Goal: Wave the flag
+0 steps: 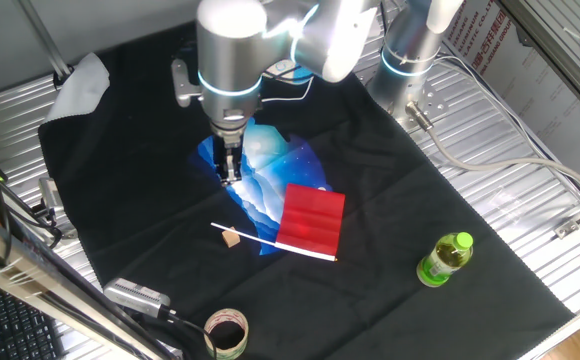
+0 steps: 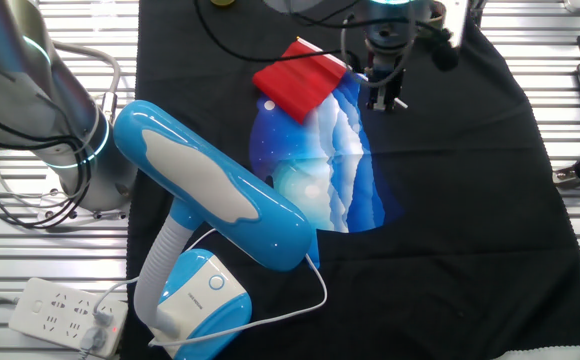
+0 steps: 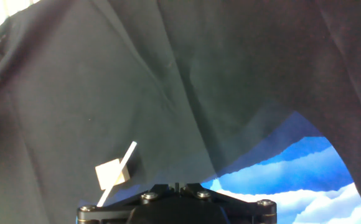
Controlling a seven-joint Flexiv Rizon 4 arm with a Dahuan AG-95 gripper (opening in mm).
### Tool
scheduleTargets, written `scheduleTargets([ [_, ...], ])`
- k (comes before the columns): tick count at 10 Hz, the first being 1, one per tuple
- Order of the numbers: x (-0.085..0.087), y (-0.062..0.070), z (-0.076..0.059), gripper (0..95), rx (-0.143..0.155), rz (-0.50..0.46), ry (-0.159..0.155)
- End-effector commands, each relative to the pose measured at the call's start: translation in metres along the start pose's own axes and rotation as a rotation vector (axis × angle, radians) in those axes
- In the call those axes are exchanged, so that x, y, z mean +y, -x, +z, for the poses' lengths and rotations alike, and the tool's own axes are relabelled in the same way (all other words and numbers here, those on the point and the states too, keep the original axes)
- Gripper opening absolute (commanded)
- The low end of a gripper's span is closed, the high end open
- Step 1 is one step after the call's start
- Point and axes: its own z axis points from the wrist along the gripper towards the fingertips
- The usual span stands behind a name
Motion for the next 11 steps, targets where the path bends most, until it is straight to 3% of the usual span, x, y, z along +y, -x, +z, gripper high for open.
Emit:
scheduleTargets([
  [1,0.015,0.014,0.016,0.0,0.021,-0.006,0.000],
  [4,0.038,0.030,0.037,0.0,0.025,-0.004,-0.008],
  [8,0.050,0.028,0.033,0.0,0.045,-0.003,-0.006],
  [11,0.059,0.025,0.037,0.0,0.052,-0.002,-0.002],
])
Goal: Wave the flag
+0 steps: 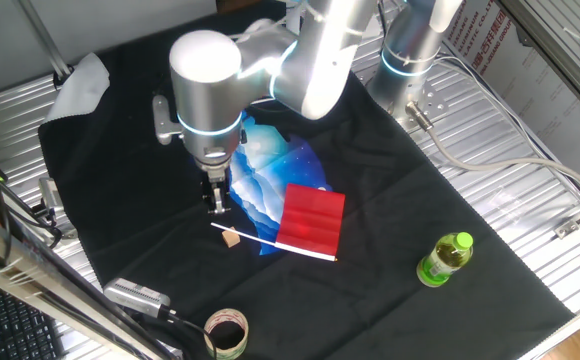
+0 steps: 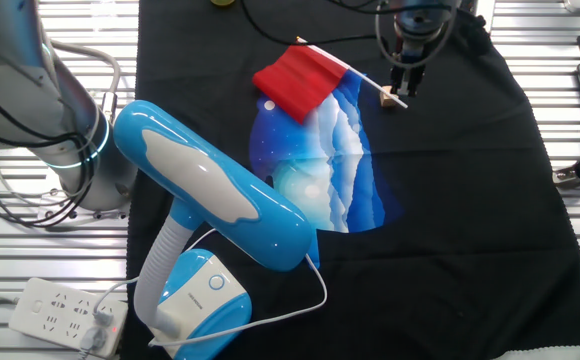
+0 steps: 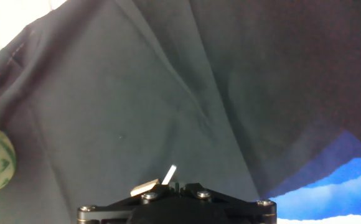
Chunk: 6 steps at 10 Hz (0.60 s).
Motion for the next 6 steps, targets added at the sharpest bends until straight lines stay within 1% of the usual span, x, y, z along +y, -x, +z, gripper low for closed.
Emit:
scheduleTargets([
  [1,0.007,-0.003,0.004,0.0,0.002,0.000,0.004],
  [4,0.016,-0.009,0.007,0.0,0.002,0.000,0.001],
  [5,0.019,-0.014,0.009,0.0,0.006,0.001,0.007],
  [6,0.020,-0.018,0.011,0.0,0.005,0.001,0.008],
])
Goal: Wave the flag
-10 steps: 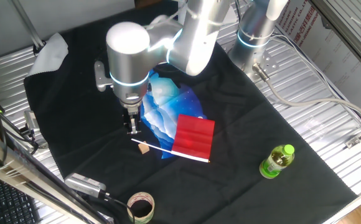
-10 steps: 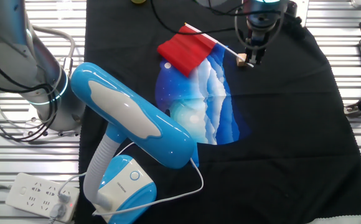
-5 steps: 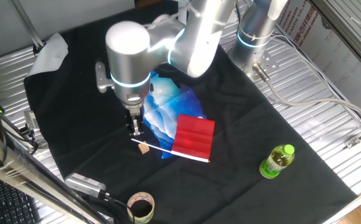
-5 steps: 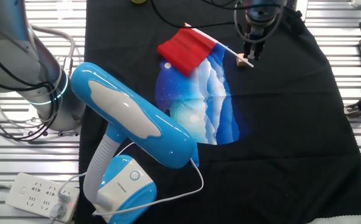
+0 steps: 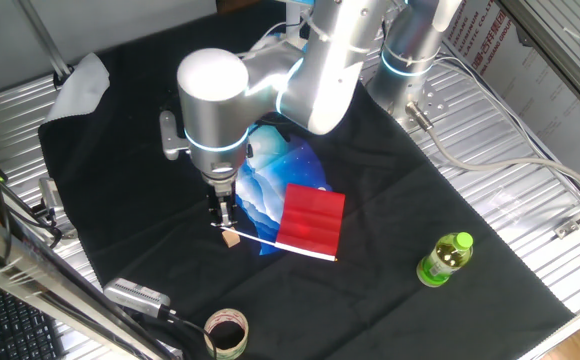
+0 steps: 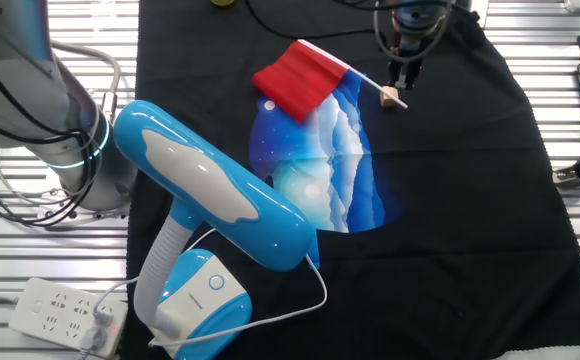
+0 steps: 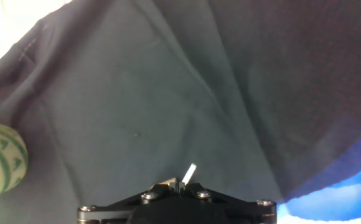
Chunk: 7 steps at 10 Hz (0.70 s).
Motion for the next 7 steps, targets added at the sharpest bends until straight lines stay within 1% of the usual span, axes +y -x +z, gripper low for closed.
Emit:
scheduleTargets([
  [1,0.004,-0.005,0.004,0.0,0.000,0.000,0.004],
  [4,0.018,-0.015,0.012,0.0,0.001,0.001,0.005],
  [5,0.021,-0.016,0.012,0.0,0.002,0.000,0.002],
  [7,0.021,-0.016,0.013,0.0,0.011,0.001,0.002],
])
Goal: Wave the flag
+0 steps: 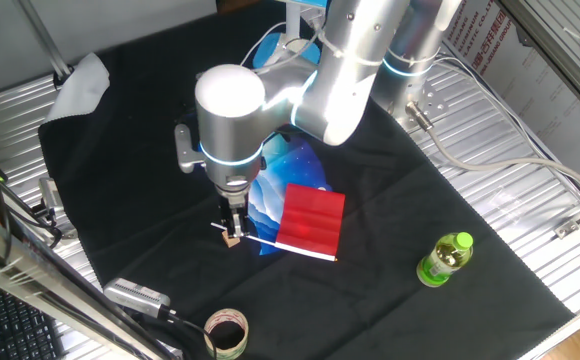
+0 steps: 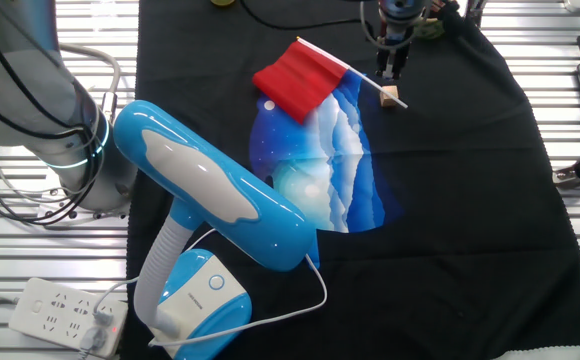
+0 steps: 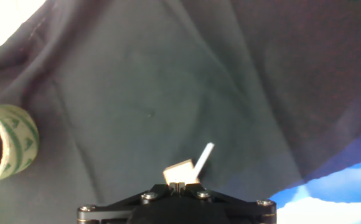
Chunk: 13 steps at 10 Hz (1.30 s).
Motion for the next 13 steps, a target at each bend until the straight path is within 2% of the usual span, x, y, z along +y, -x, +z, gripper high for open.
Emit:
scheduleTargets([
  [1,0.0001,-0.0013,0.0004,0.0,0.011,-0.001,0.004],
  [4,-0.0002,-0.0016,0.0010,0.0,0.029,0.000,0.003],
  [8,0.0003,-0.0018,0.0034,0.0,0.011,-0.001,0.002],
  [13,0.0027,-0.0018,0.0104,0.0,0.022,-0.001,-0.002],
])
